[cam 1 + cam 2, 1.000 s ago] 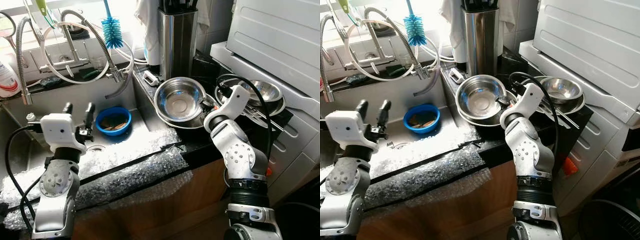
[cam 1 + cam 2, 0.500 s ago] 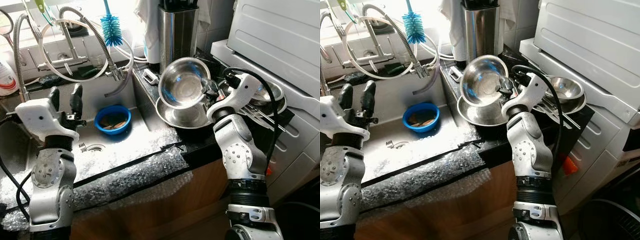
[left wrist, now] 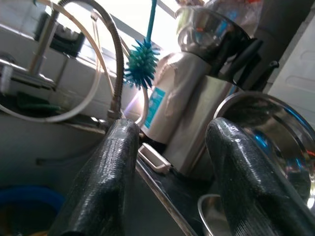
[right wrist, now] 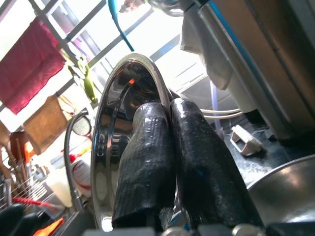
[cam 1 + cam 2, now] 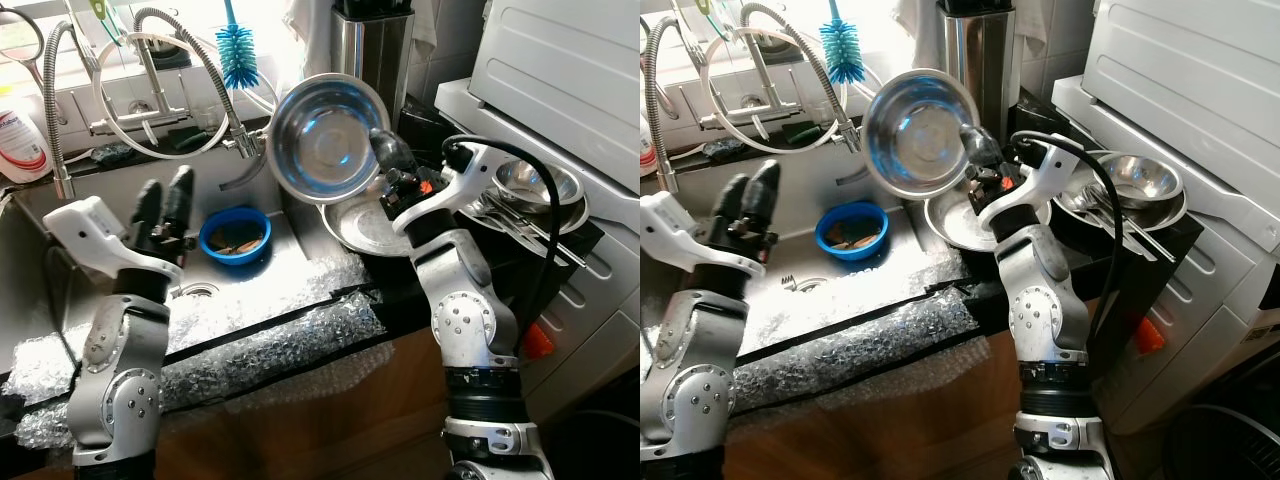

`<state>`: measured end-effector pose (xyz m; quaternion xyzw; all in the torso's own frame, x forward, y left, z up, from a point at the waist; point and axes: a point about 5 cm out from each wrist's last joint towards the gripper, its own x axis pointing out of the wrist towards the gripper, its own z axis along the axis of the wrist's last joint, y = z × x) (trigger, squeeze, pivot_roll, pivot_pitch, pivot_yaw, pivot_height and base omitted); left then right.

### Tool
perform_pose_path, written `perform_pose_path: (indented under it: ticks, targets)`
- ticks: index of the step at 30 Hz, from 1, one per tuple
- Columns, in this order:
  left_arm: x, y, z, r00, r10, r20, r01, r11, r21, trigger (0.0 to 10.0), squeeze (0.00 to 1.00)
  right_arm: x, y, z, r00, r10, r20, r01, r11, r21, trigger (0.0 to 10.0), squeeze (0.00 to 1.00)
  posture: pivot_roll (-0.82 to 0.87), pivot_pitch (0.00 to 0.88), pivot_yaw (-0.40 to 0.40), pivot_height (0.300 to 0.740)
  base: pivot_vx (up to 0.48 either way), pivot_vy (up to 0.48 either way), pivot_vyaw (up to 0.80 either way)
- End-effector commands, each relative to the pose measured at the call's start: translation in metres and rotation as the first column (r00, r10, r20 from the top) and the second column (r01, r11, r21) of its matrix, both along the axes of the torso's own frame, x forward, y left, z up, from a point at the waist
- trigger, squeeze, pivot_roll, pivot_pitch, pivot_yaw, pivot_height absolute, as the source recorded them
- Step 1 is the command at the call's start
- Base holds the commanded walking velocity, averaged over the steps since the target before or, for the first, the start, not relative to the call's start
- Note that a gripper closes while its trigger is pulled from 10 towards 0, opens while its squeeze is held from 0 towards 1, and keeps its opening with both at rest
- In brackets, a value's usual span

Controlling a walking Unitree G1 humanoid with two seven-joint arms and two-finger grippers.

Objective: Kitchen organization

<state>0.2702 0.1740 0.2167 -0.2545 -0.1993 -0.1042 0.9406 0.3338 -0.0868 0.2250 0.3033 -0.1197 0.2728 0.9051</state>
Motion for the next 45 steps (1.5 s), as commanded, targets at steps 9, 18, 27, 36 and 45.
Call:
perform_pose_path:
  ticks: [9, 18, 27, 36, 45]
  targets:
    - [0.001, -0.007, -0.004, 0.999, -0.048, -0.010, 0.046, 0.990, -0.132, 10.0, 0.00, -0.008, 0.013, 0.003, 0.995, 0.083, 0.047, -0.083, 0.997, 0.000, 10.0, 0.00, -0.09, 0.000, 0.053, 0.740, 0.000, 0.000, 0.00]
    - [0.001, -0.013, -0.005, 0.997, -0.082, -0.017, 0.080, 0.993, -0.087, 10.0, 0.00, -0.016, 0.024, 0.001, 0.982, 0.176, 0.067, -0.173, 0.984, -0.050, 10.0, 0.00, -0.09, 0.000, 0.053, 0.740, 0.000, 0.000, 0.00]
    - [0.003, -0.017, -0.011, 0.996, -0.074, -0.045, 0.072, 0.996, -0.048, 10.0, 0.00, -0.023, 0.031, 0.002, 0.972, 0.220, 0.086, -0.213, 0.974, -0.083, 10.0, 0.00, -0.09, 0.000, 0.057, 0.740, 0.000, 0.000, 0.00]
    - [0.004, -0.018, -0.012, 0.997, -0.066, -0.050, 0.065, 0.998, -0.027, 10.0, 0.00, -0.026, 0.033, 0.002, 0.966, 0.240, 0.095, -0.232, 0.969, -0.089, 10.0, 0.00, -0.09, 0.000, 0.058, 0.740, 0.000, 0.000, 0.00]
    - [0.005, -0.016, -0.010, 0.998, -0.046, -0.044, 0.045, 0.999, -0.022, 0.0, 0.00, -0.026, 0.034, 0.003, 0.965, 0.242, 0.103, -0.232, 0.968, -0.100, 10.0, 0.00, -0.09, 0.000, 0.062, 0.740, 0.000, 0.000, 0.00]
